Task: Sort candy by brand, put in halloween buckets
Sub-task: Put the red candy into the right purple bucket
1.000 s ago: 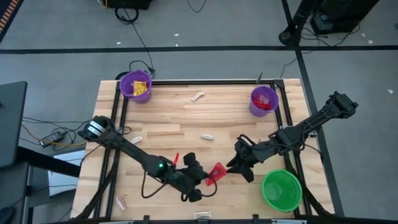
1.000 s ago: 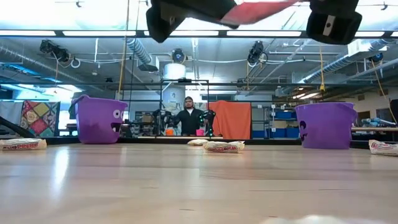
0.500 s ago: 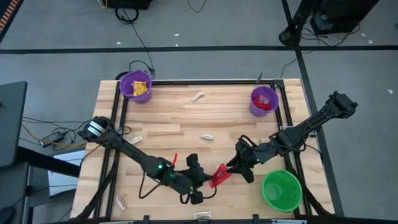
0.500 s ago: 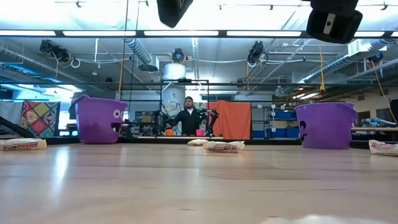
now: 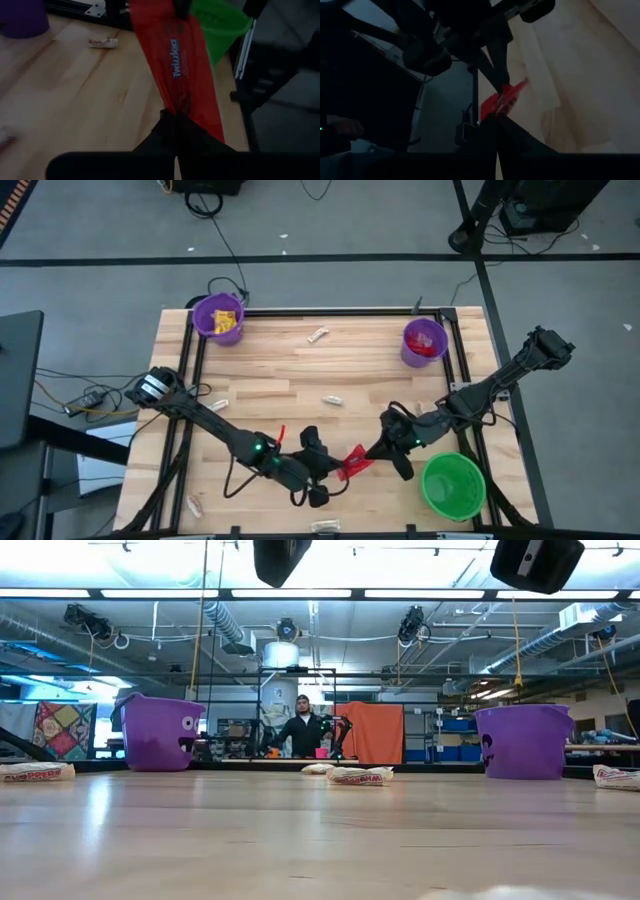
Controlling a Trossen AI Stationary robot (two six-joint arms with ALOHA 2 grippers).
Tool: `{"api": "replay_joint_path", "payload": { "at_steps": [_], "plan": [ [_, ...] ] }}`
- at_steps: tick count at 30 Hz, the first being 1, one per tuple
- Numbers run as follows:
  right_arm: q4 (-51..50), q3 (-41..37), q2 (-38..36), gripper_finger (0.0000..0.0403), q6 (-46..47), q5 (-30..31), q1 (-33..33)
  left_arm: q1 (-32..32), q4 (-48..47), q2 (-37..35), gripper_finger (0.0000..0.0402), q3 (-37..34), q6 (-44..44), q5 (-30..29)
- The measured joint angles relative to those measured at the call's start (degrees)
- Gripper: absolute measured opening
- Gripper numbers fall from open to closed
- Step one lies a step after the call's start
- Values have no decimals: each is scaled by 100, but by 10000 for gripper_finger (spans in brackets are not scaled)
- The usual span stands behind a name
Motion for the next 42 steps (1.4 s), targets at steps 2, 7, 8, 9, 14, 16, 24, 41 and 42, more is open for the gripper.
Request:
{"api": "replay_joint_path", "payload": {
  "at_steps": [2,7,8,9,14,16,24,41,42],
  "plan": [
    [11,0,0,10,-21,1,26,4,209,0,10,0,-453,4],
    [8,0,-2,6,-46,328,97,21,368,0,45,0,-1262,-16],
    [8,0,-2,5,-38,442,114,28,351,0,54,0,-1277,-26],
    [-4,0,-2,5,15,569,132,32,331,0,63,0,-1276,-41],
    [-500,0,0,3,644,1676,300,86,-7,-2,92,0,-1487,-69],
    [-865,0,0,2,1021,2172,361,130,-192,-2,94,0,-1955,-67],
    [-2183,0,-4,2,2089,3340,427,183,-1022,-2,89,2,-2705,429],
    [-3724,0,-390,2,2019,3699,-510,221,-1143,-2,69,2,-2677,756],
    [-3737,0,-471,2,1913,3699,-608,256,-1141,-2,69,2,-2658,754]
  ]
}}
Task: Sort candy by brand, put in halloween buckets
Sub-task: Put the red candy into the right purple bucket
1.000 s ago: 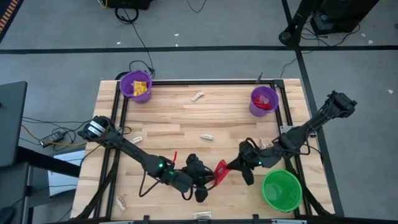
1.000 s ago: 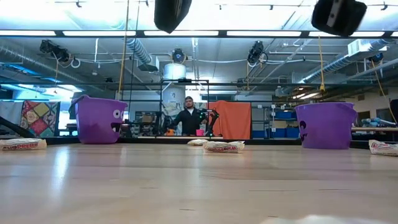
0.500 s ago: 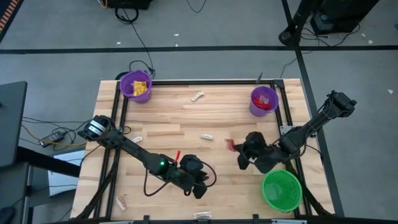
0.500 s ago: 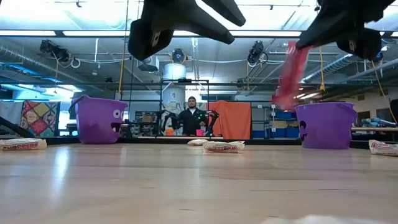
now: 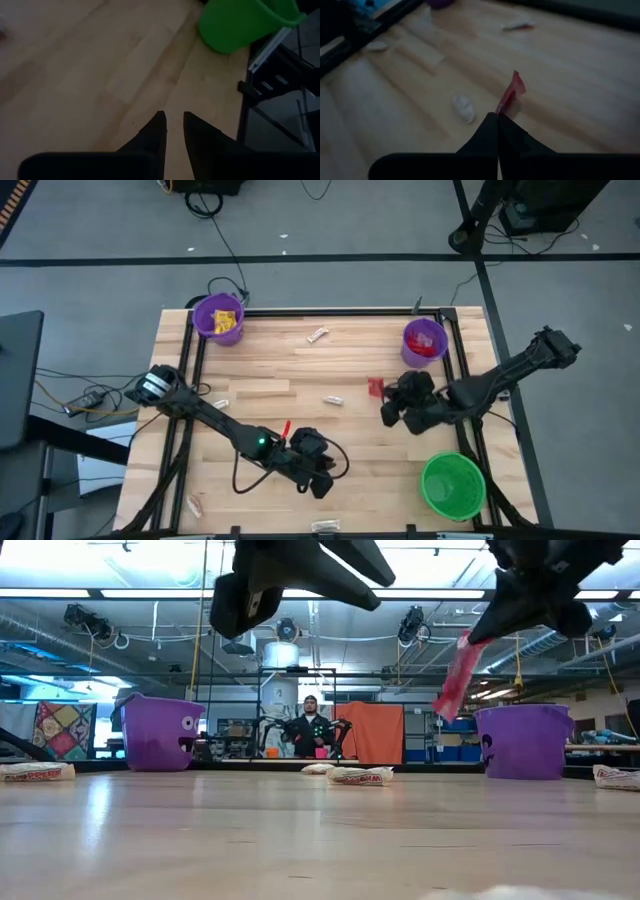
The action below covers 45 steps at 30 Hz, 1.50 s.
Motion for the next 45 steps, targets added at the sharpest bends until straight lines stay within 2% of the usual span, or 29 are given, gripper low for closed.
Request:
{"api": "replay_joint_path", "payload": {
  "at_steps": [4,8,13,20,24,27,30,32,36,40,45],
  "plan": [
    [-12,0,-361,3,-494,-30,-459,173,41,0,69,0,157,22],
    [22,0,-706,3,-900,-520,-1164,427,373,0,66,0,720,351],
    [143,0,-1006,3,-1453,-1027,-1898,966,909,0,53,0,1597,1359],
    [46,0,-1350,3,-1734,-1356,-2642,1828,885,0,36,0,2448,2584],
    [-119,0,-1583,3,-1748,-1404,-2984,2361,924,0,31,0,2921,3491],
    [172,16,-1801,3,-1975,-1543,-3188,2768,896,0,30,0,3178,4284],
    [372,260,-1936,3,-2208,-1569,-3383,3135,897,0,30,0,3362,4965],
    [124,508,-1950,3,-2317,-1506,-3544,3355,898,0,30,0,3515,5241],
    [-911,1035,-1901,2,-2336,-1495,-3864,3753,730,-93,30,0,3785,5482],
    [-1893,1376,-1819,2,-2338,-1934,-4103,4110,126,-367,30,0,4327,5569],
    [-2135,1429,-1783,2,-2339,-2223,-4193,4516,-769,-791,22,0,4933,5277]
  ]
}}
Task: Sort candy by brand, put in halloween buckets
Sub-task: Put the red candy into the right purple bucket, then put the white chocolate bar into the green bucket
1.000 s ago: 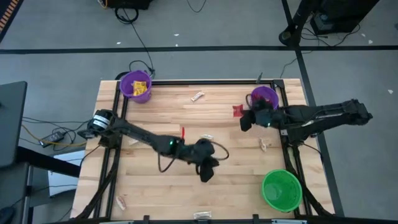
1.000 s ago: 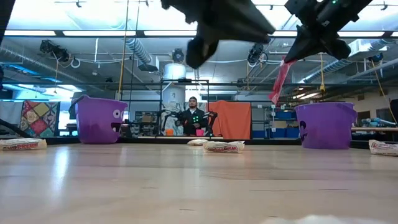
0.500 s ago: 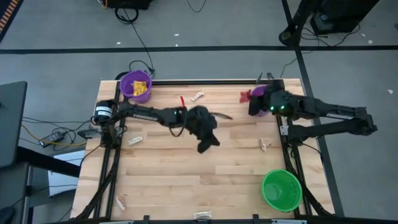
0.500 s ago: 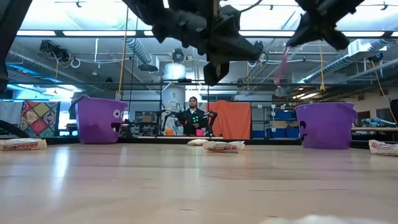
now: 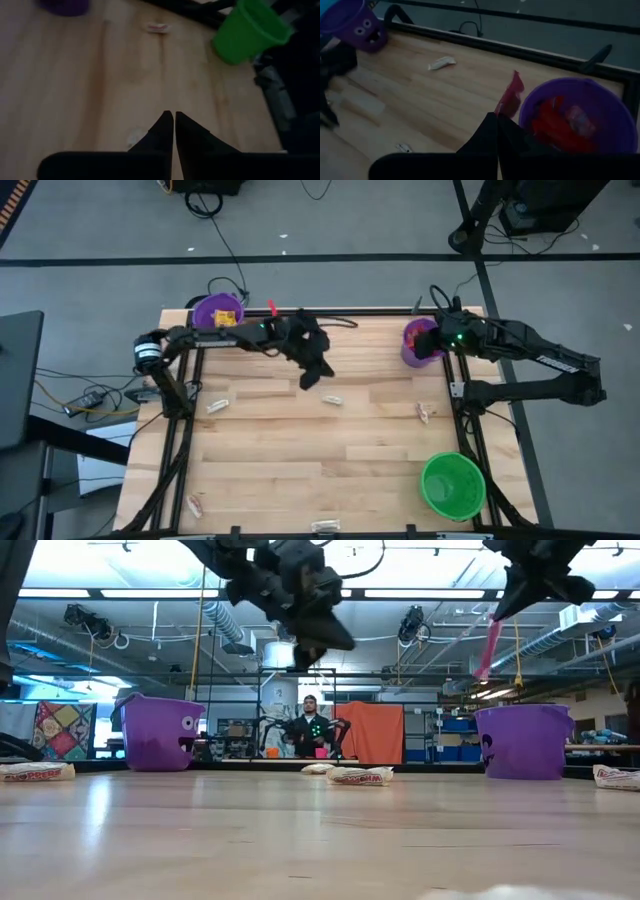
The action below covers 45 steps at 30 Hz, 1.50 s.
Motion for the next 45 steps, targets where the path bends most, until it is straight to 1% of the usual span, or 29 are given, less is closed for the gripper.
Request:
{"api": "replay_joint_path", "payload": {
  "at_steps": [3,5,11,15,17,23,25,27,29,31,35,38,43,45],
  "plan": [
    [4,0,8,2,-136,-4,-54,196,-358,-219,15,0,179,-230],
    [64,0,8,3,-332,-47,-130,326,-481,-345,12,0,205,-265],
    [52,0,15,3,-1065,-785,-672,701,-1039,-623,10,0,202,-264],
    [48,1,103,3,-1354,-1091,-1094,872,-1365,-781,10,0,225,-297],
    [47,1,165,3,-1450,-1146,-1251,891,-1467,-831,10,0,319,-422],
    [-181,2,416,3,-1537,-1093,-1464,889,-1687,-789,10,0,421,-539],
    [-423,2,512,4,-1486,-809,-1465,889,-1853,-776,10,-6,492,-557],
    [-822,2,626,4,-1317,-457,-1467,889,-1796,-785,10,-89,496,-554],
    [-1119,-3,728,4,-1165,-331,-1468,889,-1787,-833,10,-243,496,-501],
    [-1194,-69,797,8,-1084,-365,-1468,889,-1720,-874,10,-421,496,-476],
    [-1185,-96,906,34,-899,-488,-1463,852,-1474,-920,14,-777,381,-458],
    [-1206,-96,924,66,-735,-494,-1463,783,-1402,-918,17,-1001,216,-460],
    [-1204,-96,853,119,-425,-490,-1400,531,-985,-918,29,-1326,197,-394],
    [-1152,-79,793,134,-295,-490,-1301,454,-692,-918,40,-1389,199,-566]
  ]
}}
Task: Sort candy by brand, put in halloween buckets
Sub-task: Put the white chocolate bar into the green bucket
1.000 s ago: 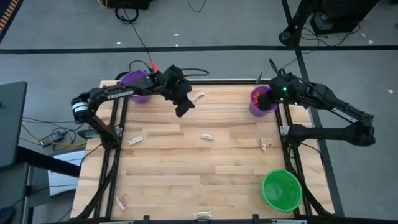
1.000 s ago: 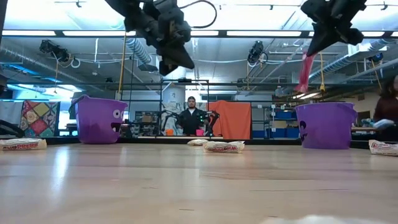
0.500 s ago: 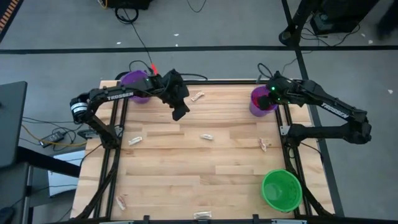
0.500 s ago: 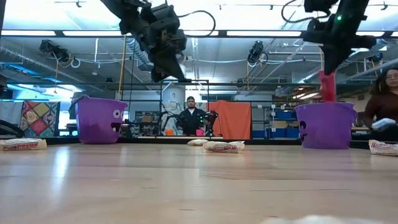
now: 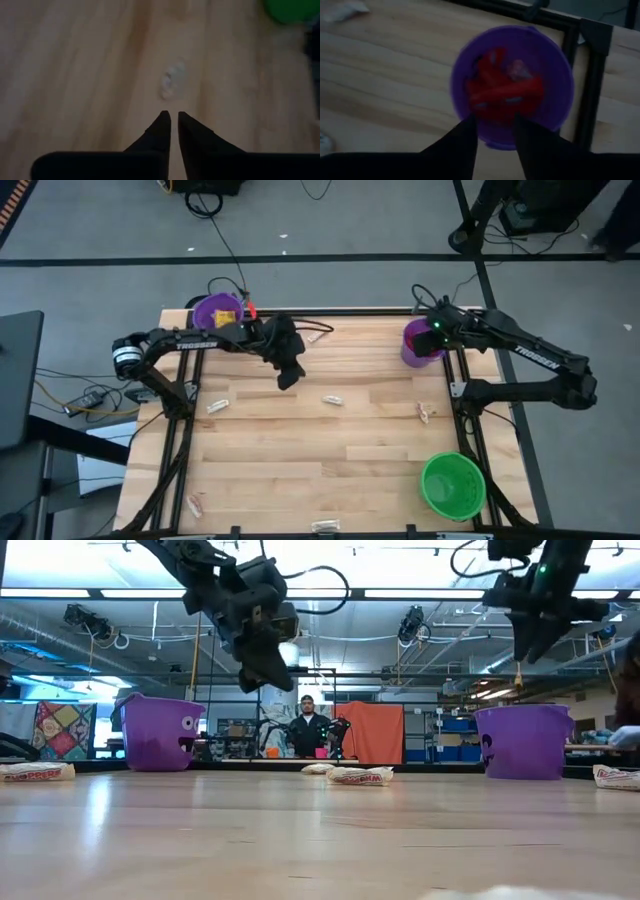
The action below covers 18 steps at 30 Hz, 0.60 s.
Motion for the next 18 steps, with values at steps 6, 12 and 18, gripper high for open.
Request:
{"api": "replay_joint_path", "payload": {
  "at_steps": [6,12,18],
  "plan": [
    [32,323,-83,145,420,197,403,-66,794,2,88,-39,5,-1221],
    [54,732,-83,139,455,198,593,150,1431,95,128,-32,-148,-1518],
    [157,892,-86,139,603,74,657,519,2182,926,138,46,-180,-1515]
  ]
}}
